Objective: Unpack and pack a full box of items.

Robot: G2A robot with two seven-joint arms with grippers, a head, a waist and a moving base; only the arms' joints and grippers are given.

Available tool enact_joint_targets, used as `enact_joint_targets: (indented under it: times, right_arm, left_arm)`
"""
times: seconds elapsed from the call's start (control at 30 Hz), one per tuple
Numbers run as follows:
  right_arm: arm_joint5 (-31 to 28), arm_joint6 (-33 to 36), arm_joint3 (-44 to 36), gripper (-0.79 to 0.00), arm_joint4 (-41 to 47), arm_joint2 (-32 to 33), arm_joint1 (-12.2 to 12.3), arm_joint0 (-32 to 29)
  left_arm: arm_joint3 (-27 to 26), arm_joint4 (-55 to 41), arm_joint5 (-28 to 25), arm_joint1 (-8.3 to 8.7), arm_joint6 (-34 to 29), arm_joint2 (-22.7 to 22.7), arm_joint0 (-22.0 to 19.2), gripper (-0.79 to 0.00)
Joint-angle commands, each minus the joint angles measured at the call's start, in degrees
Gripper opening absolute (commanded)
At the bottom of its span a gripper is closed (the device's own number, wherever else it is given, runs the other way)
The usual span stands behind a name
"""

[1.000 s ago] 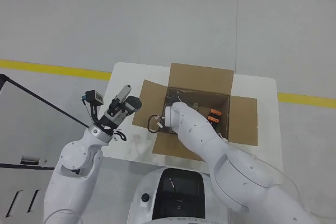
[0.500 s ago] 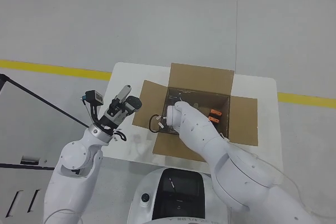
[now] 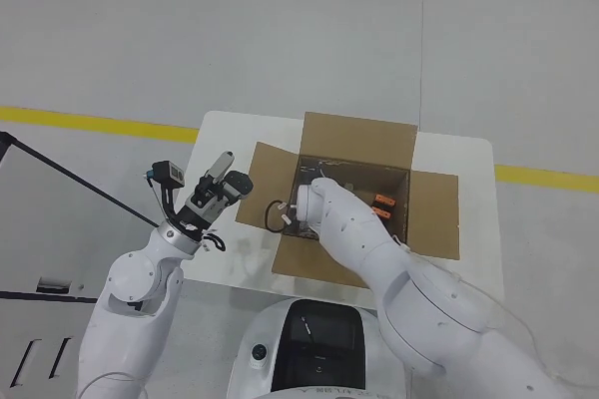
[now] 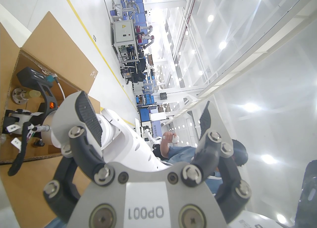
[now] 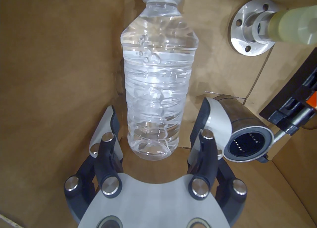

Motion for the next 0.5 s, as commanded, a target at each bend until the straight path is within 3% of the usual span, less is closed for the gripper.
enact_joint_targets:
  times: [0.0,0.2,0.27,0.3,0.37,0.4,0.47]
  right_arm:
    - [-0.34,-0.05,0.16,-0.209,0.05,0.24,0.05,0.08]
    - [-1.27,-2.32,0.72,-0.376,0.53,1.19,0.21,-0.10]
    - [-1.04,-3.23,0.68,-0.376,0.61,1.42,0.16,-0.39]
    - [-1.01,-3.83,0.69,-0.357,0.77,1.62,0.16,-0.42]
    - [-0.73,-5.11,0.79,-0.200,1.19,2.05,0.15,-0.59]
    - [-0.66,-5.63,0.85,-0.034,1.30,2.21,0.14,-0.70]
    - [-0.60,-6.12,1.05,0.000,1.30,2.39,0.09,-1.01]
  left_arm:
    - [0.00,0.00,0.00,0.00,0.00,0.00,0.00,0.000]
    - [0.00,0.00,0.00,0.00,0.00,0.00,0.00,0.000]
    - [0.00,0.00,0.00,0.00,0.00,0.00,0.00,0.000]
    - [0.00,0.00,0.00,0.00,0.00,0.00,0.00,0.000]
    - [0.00,0.00,0.00,0.00,0.00,0.00,0.00,0.000]
    - [0.00,0.00,0.00,0.00,0.00,0.00,0.00,0.000]
    - [0.00,0.00,0.00,0.00,0.00,0.00,0.00,0.000]
